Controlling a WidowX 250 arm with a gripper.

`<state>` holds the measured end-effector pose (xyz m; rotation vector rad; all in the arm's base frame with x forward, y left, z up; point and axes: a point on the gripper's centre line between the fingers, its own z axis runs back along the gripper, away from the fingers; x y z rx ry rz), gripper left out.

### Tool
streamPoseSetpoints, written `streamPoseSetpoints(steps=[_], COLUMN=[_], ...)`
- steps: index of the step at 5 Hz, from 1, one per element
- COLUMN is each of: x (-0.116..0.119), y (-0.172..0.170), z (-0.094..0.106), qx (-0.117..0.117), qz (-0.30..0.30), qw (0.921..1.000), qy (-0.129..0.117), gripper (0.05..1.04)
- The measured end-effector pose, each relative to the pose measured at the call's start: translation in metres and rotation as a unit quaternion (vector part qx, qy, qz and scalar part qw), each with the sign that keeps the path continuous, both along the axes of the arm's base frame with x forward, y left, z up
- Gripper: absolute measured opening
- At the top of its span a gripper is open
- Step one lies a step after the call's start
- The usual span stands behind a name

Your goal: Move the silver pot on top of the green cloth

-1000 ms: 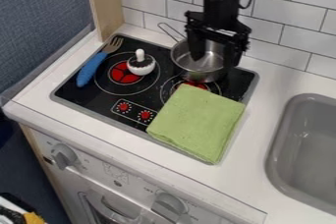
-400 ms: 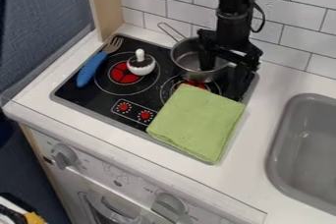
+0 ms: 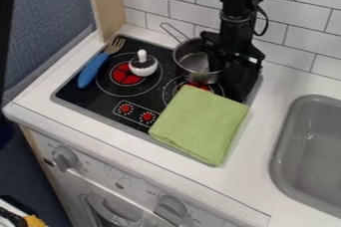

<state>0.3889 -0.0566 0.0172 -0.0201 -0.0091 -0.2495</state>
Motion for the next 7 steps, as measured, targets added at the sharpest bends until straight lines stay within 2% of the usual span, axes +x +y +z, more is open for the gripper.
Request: streamPoseSetpoints(steps=[1, 2, 3, 4, 5, 6, 7], x=[0.001, 0.000, -0.004, -0.017, -0.047, -0.079, -0.089], y=[-0.001, 0.001, 0.000, -0.018, -0.034, -0.048, -0.049], z=[0.002, 0.004, 0.035, 0.083, 0.115, 0.093, 0.064], qx=[-0.001, 0.006, 0.000, -0.010, -0.036, -0.045, -0.041], qz=[-0.003, -0.005, -0.013, -0.046, -0.076, -0.095, -0.082], qw=[1.0000, 0.9999, 0.9998, 0.9969, 0.9923, 0.9932, 0.9957], qy=[0.001, 0.008, -0.016, -0.062, -0.091, -0.051, -0.014], gripper=[0.161, 0.090, 0.085, 0.083, 0.082, 0.082, 0.082])
